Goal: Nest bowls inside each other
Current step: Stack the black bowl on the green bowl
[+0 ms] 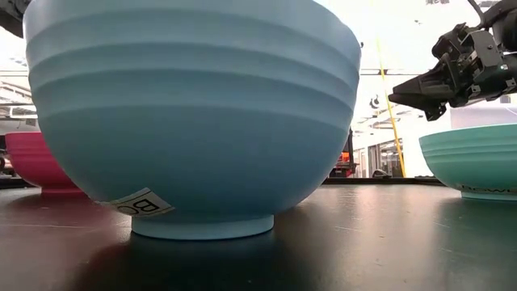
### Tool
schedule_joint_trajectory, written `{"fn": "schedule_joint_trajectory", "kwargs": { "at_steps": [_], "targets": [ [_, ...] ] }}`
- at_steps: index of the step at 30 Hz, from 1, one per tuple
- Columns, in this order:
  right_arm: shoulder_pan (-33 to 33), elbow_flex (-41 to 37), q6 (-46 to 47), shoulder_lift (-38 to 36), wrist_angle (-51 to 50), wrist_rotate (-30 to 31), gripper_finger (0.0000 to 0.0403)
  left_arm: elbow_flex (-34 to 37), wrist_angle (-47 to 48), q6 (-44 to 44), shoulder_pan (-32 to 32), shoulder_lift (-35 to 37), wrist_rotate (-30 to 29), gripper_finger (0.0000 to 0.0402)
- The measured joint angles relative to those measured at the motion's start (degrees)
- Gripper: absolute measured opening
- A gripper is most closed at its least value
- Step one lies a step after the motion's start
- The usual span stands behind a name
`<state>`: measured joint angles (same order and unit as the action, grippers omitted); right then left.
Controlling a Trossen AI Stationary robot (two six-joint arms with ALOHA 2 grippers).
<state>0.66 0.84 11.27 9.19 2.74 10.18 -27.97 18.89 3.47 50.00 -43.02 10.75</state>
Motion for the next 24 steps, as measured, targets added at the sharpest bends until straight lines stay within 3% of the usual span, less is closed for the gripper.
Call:
{"fn": "schedule_joint_trajectory", "kwargs": {
  "at_steps": [9, 24],
  "targets": [
    [0.0, 0.0, 0.0, 0.0, -0.1, 0.0, 0.0116, -3.0, 4.5, -2.9, 0.5, -5.2, -4.7, 0.0182],
    [0.0, 0.0, 0.8, 2.2, -0.2, 0.0, 0.0116, -7.1, 11.4, -5.2, -0.6, -15.1, -6.6, 0.0182]
  ]
}}
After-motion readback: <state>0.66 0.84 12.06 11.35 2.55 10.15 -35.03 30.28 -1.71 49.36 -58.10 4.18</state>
